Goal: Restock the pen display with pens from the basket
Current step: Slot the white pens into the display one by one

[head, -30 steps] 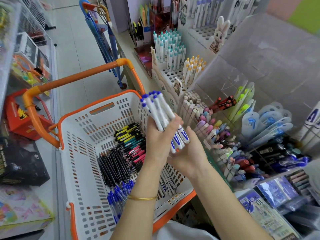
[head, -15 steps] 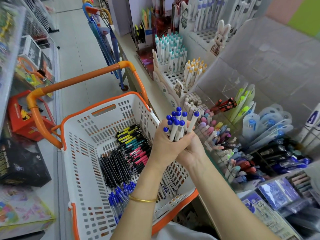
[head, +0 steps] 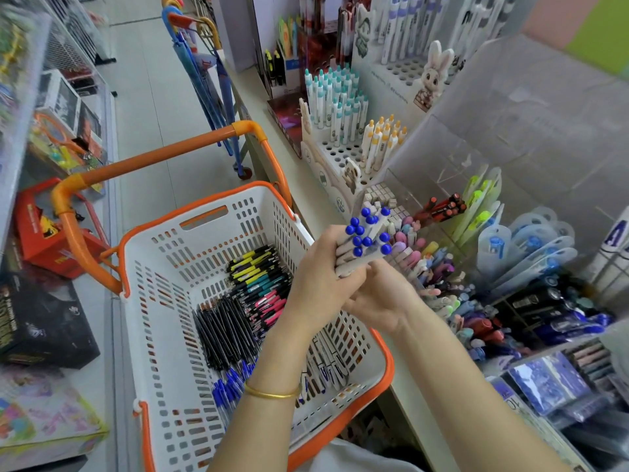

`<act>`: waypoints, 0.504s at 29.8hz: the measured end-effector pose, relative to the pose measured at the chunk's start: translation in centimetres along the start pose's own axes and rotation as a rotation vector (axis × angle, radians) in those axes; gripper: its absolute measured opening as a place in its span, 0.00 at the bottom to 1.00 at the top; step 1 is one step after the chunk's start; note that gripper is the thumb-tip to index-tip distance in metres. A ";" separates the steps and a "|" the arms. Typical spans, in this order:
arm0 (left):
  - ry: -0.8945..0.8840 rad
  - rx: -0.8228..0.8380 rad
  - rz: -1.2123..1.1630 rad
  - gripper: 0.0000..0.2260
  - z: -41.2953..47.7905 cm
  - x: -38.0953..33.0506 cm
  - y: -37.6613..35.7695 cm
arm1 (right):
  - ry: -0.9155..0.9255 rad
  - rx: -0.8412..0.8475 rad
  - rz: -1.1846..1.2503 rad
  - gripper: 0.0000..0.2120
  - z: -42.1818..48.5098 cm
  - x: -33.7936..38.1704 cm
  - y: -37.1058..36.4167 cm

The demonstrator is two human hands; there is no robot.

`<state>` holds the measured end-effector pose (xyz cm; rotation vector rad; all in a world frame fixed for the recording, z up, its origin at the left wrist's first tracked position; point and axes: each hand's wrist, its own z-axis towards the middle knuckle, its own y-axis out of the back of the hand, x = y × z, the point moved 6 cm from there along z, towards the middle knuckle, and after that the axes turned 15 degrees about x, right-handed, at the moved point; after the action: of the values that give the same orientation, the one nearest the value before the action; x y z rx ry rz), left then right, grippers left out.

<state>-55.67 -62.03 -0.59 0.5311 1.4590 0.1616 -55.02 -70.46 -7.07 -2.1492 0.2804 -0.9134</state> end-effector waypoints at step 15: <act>-0.889 0.152 1.191 0.09 2.1 -1.3 0.0 | -0.505 0.550 -0.519 0.28 -3.3 1.5 -0.2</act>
<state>-53.83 -63.04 0.63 1.3433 0.1552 0.6517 -56.23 -72.88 -4.62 -1.8585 -0.7268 -0.5833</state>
